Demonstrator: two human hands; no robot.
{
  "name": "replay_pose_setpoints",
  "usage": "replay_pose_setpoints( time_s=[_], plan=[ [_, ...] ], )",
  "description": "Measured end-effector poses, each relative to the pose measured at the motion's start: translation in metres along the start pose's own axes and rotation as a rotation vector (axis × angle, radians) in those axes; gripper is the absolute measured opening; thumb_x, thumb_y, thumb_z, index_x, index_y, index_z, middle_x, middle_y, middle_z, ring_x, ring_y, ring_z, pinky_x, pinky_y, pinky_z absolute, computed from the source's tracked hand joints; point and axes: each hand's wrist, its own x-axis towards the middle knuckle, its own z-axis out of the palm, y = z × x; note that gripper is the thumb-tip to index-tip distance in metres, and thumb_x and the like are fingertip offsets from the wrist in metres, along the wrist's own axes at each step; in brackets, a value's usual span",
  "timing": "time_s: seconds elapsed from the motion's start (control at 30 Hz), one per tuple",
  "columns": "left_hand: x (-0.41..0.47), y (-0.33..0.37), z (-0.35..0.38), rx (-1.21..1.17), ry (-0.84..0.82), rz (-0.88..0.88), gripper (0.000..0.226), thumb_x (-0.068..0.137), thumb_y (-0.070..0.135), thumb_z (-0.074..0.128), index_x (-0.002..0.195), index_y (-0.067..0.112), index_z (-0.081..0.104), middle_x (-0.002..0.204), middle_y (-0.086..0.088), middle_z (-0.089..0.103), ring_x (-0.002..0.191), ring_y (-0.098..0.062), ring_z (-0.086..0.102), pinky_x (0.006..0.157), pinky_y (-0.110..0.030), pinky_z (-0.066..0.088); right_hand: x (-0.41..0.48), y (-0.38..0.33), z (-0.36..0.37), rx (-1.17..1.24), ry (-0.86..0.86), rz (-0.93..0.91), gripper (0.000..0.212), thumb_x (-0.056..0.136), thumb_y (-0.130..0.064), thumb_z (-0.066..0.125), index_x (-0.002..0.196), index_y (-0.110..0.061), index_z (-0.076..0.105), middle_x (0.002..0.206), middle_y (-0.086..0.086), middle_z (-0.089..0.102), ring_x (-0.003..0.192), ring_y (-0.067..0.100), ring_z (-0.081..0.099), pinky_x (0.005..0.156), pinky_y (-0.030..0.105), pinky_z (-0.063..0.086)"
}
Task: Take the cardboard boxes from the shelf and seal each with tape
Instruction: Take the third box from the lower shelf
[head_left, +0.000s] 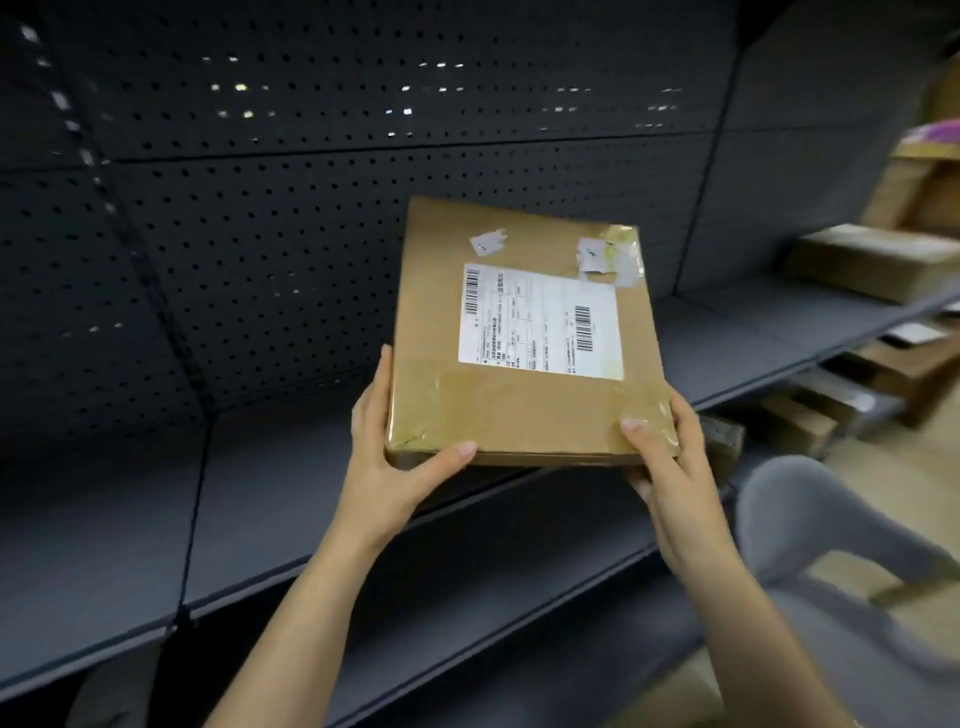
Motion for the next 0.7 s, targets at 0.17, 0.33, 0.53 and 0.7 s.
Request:
replay_pose_setpoints(
  time_s=[0.17, 0.33, 0.53, 0.7],
  plan=[
    [-0.025, 0.010, 0.024, -0.136, -0.367, 0.077, 0.117, 0.058, 0.049, 0.087, 0.147, 0.061, 0.013, 0.155, 0.015, 0.032, 0.138, -0.002, 0.040, 0.115, -0.037, 0.035, -0.096, -0.013, -0.037, 0.028, 0.266, -0.092, 0.081, 0.067, -0.054, 0.082, 0.138, -0.044, 0.043, 0.133, -0.009, 0.060, 0.125, 0.014, 0.056, 0.108, 0.042, 0.042],
    [-0.082, 0.025, 0.068, -0.321, -0.734, 0.116, 0.116, 0.066, 0.034, 0.086, 0.153, 0.048, 0.012, 0.154, 0.017, 0.037, 0.137, -0.003, 0.043, 0.106, -0.021, 0.042, -0.225, -0.038, -0.072, -0.061, 0.635, -0.140, 0.053, 0.089, -0.021, 0.066, 0.133, -0.039, 0.044, 0.123, -0.005, 0.065, 0.111, 0.016, 0.065, 0.087, 0.032, 0.055],
    [-0.200, 0.079, 0.137, -0.492, -1.078, 0.175, 0.105, 0.071, 0.019, 0.081, 0.154, 0.032, 0.017, 0.144, 0.020, 0.050, 0.132, -0.005, 0.050, 0.100, -0.017, 0.044, -0.400, -0.085, -0.107, -0.239, 1.081, -0.232, 0.056, 0.071, -0.049, 0.076, 0.119, -0.060, 0.051, 0.129, -0.012, 0.062, 0.119, 0.014, 0.060, 0.104, 0.047, 0.046],
    [-0.335, 0.137, 0.178, -0.542, -1.336, 0.149, 0.111, 0.062, 0.055, 0.079, 0.154, 0.039, 0.019, 0.144, 0.014, 0.049, 0.127, -0.001, 0.051, 0.101, -0.026, 0.046, -0.561, -0.127, -0.107, -0.337, 1.430, -0.309, 0.068, 0.076, -0.049, 0.073, 0.138, -0.042, 0.046, 0.122, -0.021, 0.063, 0.113, -0.003, 0.059, 0.105, 0.033, 0.045]
  ],
)
